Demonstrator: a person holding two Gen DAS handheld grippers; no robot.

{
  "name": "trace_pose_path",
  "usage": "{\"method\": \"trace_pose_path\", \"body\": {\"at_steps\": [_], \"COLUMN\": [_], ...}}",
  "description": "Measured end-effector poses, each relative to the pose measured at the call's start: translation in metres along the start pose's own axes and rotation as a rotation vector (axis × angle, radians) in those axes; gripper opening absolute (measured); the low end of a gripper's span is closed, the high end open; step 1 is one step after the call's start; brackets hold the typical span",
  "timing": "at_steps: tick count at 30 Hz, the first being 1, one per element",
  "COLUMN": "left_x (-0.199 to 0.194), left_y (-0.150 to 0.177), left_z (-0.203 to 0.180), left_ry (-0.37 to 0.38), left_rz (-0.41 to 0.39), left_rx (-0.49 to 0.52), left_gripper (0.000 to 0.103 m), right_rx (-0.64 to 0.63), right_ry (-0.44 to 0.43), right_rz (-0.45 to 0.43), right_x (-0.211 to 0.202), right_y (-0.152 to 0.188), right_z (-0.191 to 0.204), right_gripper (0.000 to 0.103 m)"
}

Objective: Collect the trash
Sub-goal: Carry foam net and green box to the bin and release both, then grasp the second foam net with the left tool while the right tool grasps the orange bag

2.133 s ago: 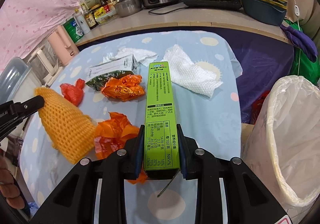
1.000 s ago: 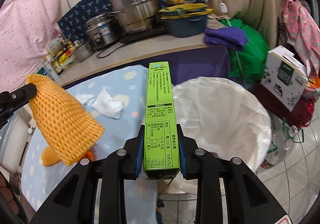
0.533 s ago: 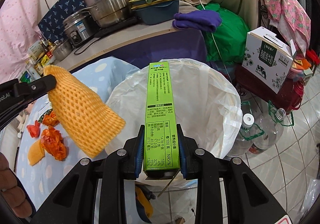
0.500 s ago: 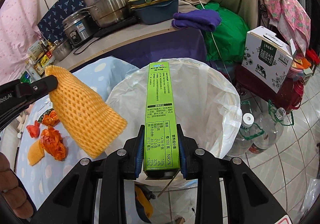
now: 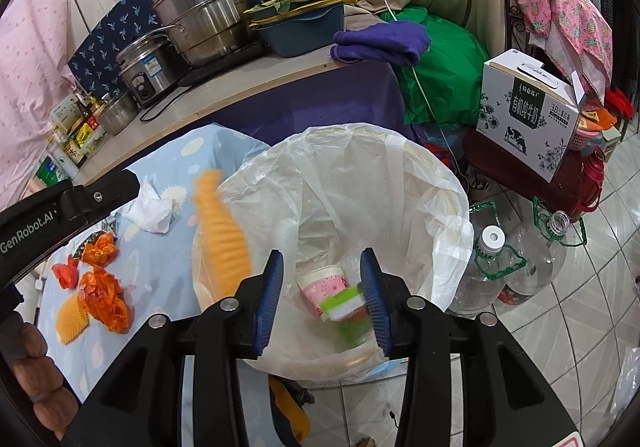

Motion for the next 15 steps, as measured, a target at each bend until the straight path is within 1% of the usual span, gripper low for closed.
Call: {"method": "trace_pose_path", "body": {"at_steps": [15], "left_x": [-0.006], "left_y": [-0.004], "left_z": [0.025], "left_ry": [-0.025], "left_rz": [0.0], "left_rx": [-0.045], "left_gripper": [0.041], "right_rx": [-0.033], "right_ry": [-0.024], "right_rz": [-0.002], "right_x": [-0.002], "right_y": [-0.003], "right_z": [0.025], "right_gripper": [0.042]}}
Point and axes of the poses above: each gripper's, at about its wrist camera, not at the fingertips, and x roughly the way its jaws point, z to its left, y to its underside, the point moved 6 cm from there along x, roughly the way its jaws point, and after that the axes turned 3 degrees about -x, right-handed, at the moved point
